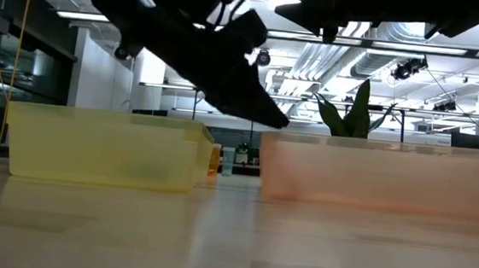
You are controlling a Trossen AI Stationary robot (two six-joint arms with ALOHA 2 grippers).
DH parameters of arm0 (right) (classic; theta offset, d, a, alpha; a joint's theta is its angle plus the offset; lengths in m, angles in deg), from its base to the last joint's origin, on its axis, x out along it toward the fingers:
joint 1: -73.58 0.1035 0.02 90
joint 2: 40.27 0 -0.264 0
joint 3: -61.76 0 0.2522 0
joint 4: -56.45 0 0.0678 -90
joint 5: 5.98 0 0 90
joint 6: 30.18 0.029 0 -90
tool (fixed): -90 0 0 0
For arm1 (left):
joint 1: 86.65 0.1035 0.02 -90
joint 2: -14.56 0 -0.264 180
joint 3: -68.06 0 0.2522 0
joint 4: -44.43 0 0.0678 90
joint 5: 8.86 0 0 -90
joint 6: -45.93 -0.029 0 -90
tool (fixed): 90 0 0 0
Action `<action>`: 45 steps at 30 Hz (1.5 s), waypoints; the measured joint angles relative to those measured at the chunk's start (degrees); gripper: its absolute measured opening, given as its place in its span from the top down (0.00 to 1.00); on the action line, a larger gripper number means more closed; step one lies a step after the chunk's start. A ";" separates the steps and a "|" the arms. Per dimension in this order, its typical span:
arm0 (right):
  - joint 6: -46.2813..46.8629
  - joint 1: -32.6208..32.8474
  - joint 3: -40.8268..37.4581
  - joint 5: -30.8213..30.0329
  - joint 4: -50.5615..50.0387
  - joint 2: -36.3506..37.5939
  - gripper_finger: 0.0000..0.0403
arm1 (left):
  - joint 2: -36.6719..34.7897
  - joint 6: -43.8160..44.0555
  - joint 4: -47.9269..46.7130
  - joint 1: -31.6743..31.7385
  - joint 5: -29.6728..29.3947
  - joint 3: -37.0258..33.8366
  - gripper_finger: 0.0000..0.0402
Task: Pick and place medicine bottles into bin by pill shape (circle, oval)
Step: Put the small pink tablet bottle into the orange bin, then put the large orange capsule bottle into the yellow bin
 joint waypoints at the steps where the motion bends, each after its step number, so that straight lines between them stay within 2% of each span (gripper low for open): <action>1: 0.00 0.00 0.01 0.01 0.00 0.00 0.39 | -0.54 -0.26 -0.60 -0.03 -0.25 0.00 0.55; 8: 0.00 0.02 0.01 0.01 0.01 0.00 0.39 | -8.40 -1.41 -11.47 -0.39 -4.94 0.04 0.48; 10: 0.00 0.00 0.01 0.01 0.02 0.00 0.39 | -12.28 -0.97 -16.89 -0.38 -6.26 -0.15 0.48; 14: 0.00 0.01 0.00 0.01 0.07 0.02 0.39 | -20.49 0.01 -19.51 -0.64 -7.15 -1.63 0.48; 25: 1.07 0.15 0.01 0.20 -0.28 0.02 0.39 | -48.40 -3.08 1.54 -1.31 -14.40 -25.74 0.48; 31: 1.07 0.15 0.01 0.20 0.07 0.02 0.39 | -61.03 -3.98 5.65 -0.57 -15.55 -33.29 0.48; 36: 1.07 0.15 0.01 0.20 0.09 0.02 0.39 | -64.97 -3.96 5.90 -0.59 -15.55 -34.21 0.48; 45: 1.64 0.15 0.01 0.20 0.48 0.02 0.39 | -65.14 -3.95 5.67 -0.59 -14.73 -34.23 0.48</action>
